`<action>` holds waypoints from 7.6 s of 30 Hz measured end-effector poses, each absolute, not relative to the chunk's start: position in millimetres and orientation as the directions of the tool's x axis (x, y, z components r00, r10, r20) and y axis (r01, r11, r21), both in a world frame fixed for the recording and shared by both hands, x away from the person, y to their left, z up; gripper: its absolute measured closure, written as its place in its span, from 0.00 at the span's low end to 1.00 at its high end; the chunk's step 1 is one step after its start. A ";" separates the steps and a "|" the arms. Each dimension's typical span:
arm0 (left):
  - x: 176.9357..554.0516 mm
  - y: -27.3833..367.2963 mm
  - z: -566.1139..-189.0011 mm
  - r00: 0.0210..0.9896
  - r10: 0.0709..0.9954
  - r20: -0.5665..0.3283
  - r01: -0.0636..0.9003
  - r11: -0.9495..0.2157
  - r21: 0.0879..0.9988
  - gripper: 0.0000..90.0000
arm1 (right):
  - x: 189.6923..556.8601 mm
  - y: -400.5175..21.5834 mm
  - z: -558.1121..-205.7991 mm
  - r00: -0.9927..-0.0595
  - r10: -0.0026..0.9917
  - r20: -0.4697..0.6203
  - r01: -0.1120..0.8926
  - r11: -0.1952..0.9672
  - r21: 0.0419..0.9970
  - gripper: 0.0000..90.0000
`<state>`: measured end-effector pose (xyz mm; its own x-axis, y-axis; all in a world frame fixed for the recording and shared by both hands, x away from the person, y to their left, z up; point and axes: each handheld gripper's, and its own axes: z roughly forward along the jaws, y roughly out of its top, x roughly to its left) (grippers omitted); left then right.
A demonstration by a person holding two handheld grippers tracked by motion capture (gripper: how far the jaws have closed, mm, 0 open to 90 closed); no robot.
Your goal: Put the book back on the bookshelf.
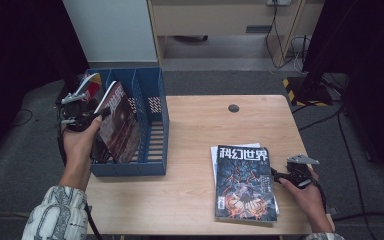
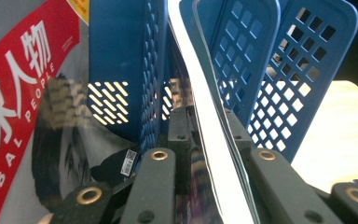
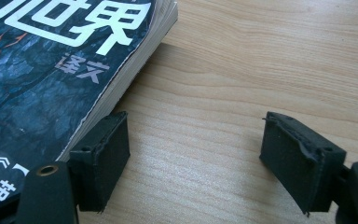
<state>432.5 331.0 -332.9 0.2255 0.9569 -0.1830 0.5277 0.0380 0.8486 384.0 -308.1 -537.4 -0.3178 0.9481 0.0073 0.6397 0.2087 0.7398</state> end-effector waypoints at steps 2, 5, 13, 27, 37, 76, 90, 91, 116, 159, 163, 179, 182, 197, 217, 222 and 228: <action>433.1 331.9 -333.2 0.224 0.956 -0.191 0.529 0.045 0.848 0.87 | 384.0 -308.2 -537.5 -0.319 0.948 0.006 0.639 0.210 0.740 0.26; 432.8 332.2 -332.0 0.232 0.954 -0.187 0.531 0.037 0.846 0.92 | 384.0 -308.2 -537.5 -0.319 0.948 0.005 0.638 0.211 0.740 0.26; 432.7 323.4 -325.6 0.234 0.956 -0.179 0.485 0.045 0.874 0.93 | 384.0 -308.1 -537.4 -0.318 0.948 0.007 0.640 0.209 0.740 0.26; 450.4 321.9 -321.7 0.194 0.964 -0.179 0.434 0.080 0.898 0.93 | 384.0 -308.1 -537.4 -0.318 0.948 0.008 0.640 0.208 0.740 0.26; 459.8 320.5 -328.3 0.173 0.969 -0.179 0.417 0.092 0.904 0.93 | 384.1 -308.2 -537.5 -0.319 0.948 0.006 0.638 0.210 0.740 0.26; 462.1 326.7 -341.0 0.136 0.971 -0.198 0.425 0.123 0.897 0.91 | 384.1 -308.2 -537.4 -0.319 0.948 0.007 0.639 0.209 0.740 0.26; 460.5 327.6 -340.7 0.147 0.972 -0.185 0.438 0.104 0.893 0.89 | 384.1 -308.2 -537.4 -0.319 0.948 0.008 0.640 0.209 0.740 0.26; 460.5 327.6 -340.8 0.148 0.972 -0.183 0.438 0.101 0.893 0.88 | 384.1 -308.2 -537.4 -0.319 0.948 0.007 0.639 0.210 0.740 0.26; 455.2 330.1 -347.5 0.212 0.972 -0.098 0.425 -0.002 0.905 0.49 | 384.2 -308.2 -537.4 -0.316 0.949 0.007 0.640 0.208 0.739 0.26; 420.7 324.1 -373.5 0.377 0.926 -0.007 0.404 -0.158 0.901 0.21 | 384.0 -307.8 -537.5 -0.308 0.951 0.007 0.643 0.203 0.739 0.25; 415.8 325.9 -377.6 0.374 0.928 -0.007 0.407 -0.157 0.900 0.20 | 384.0 -307.8 -537.6 -0.308 0.952 0.007 0.642 0.202 0.739 0.25; 382.3 331.5 -392.7 0.375 0.927 0.017 0.416 -0.184 0.890 0.22 | 383.8 -307.6 -537.5 -0.305 0.952 0.007 0.643 0.201 0.739 0.25; 373.9 328.2 -394.6 0.398 0.917 0.012 0.410 -0.190 0.892 0.22 | 383.8 -307.6 -537.6 -0.306 0.952 0.006 0.643 0.202 0.739 0.25; 357.3 276.8 -403.8 0.537 0.843 0.014 0.386 -0.261 0.885 0.22 | 384.0 -307.7 -537.6 -0.298 0.954 0.010 0.647 0.194 0.737 0.22; 380.8 156.1 -431.7 0.702 0.709 -0.064 0.389 -0.307 0.869 0.22 | 372.7 -304.2 -504.5 -0.306 0.952 -0.026 0.550 0.199 0.811 0.47; 388.6 119.2 -448.0 0.726 0.679 -0.112 0.417 -0.305 0.856 0.22 | 370.3 -297.4 -501.0 -0.355 0.935 0.005 0.530 0.197 0.825 0.51; 391.4 89.1 -467.5 0.748 0.651 -0.132 0.450 -0.351 0.821 0.23 | 369.5 -289.4 -505.1 -0.420 0.906 0.062 0.554 0.202 0.808 0.45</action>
